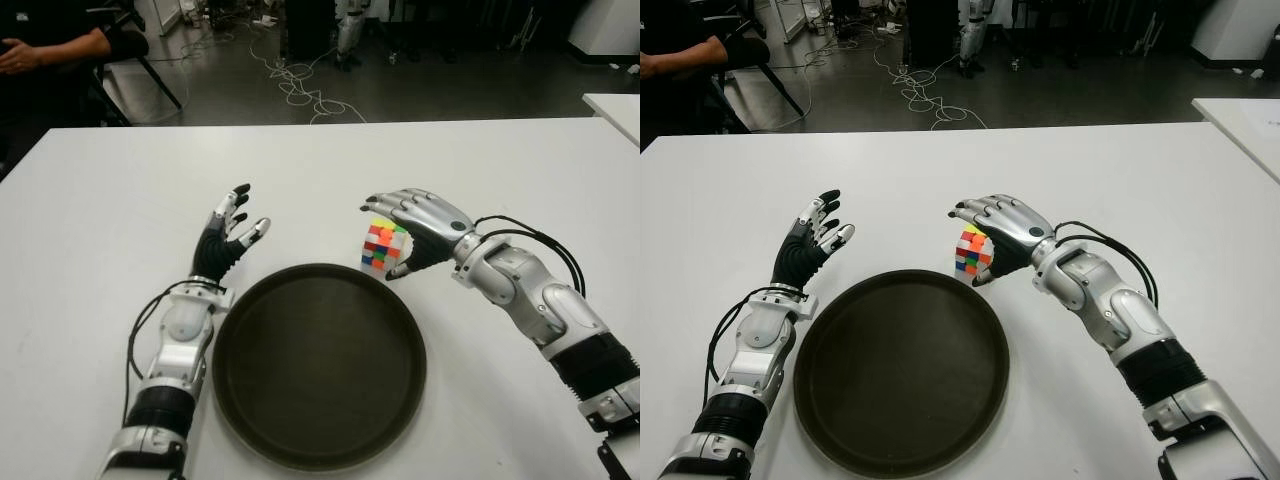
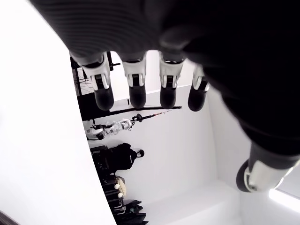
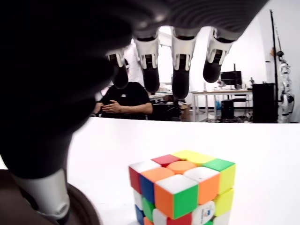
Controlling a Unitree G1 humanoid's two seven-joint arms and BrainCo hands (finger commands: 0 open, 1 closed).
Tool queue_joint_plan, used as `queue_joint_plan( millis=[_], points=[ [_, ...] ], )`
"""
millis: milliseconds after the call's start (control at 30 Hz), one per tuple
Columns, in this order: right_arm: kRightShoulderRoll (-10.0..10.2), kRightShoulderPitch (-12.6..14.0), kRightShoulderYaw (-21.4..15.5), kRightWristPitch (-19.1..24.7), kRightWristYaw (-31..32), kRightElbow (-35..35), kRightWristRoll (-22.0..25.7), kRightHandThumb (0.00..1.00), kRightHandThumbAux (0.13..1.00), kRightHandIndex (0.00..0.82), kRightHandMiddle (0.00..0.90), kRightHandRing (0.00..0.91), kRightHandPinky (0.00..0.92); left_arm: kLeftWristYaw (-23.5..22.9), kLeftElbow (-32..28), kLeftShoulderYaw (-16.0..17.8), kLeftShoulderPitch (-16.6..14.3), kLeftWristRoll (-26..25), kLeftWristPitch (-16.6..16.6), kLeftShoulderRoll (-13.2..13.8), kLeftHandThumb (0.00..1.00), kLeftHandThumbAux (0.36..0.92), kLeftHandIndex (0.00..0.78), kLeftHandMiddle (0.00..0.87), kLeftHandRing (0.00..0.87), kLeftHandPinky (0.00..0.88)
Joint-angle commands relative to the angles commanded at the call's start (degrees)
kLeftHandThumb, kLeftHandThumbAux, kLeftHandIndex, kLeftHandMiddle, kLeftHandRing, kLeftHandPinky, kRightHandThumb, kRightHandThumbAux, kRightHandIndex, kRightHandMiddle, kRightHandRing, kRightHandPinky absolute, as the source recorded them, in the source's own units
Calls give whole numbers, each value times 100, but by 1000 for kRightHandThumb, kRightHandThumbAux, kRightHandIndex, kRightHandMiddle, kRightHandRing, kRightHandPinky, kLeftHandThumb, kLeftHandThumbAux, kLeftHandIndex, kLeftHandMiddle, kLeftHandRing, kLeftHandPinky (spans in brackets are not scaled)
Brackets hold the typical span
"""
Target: Pick up the Rubik's Cube and put it in the plate
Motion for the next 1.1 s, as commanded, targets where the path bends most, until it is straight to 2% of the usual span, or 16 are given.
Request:
queue_joint_plan(
  millis=[400,533,667,1100],
  points=[
    [34,-86,38,238,9,73,-31,0,755,110,129,140,125,6,57,-10,-22,32,-71,12,0,577,56,94,38,0],
    [82,-175,52,202,-182,385,-29,0,763,119,141,156,138,-1,37,-7,-13,10,-80,-7,0,585,57,97,39,0],
    [199,-418,132,86,-518,1113,-56,0,763,127,151,165,147,14,-35,-10,9,8,-56,-22,0,592,58,97,38,0],
    [244,-398,115,72,-607,1156,38,0,751,138,168,178,162,41,12,-12,-16,14,-51,-20,0,578,55,91,34,0]
  ],
)
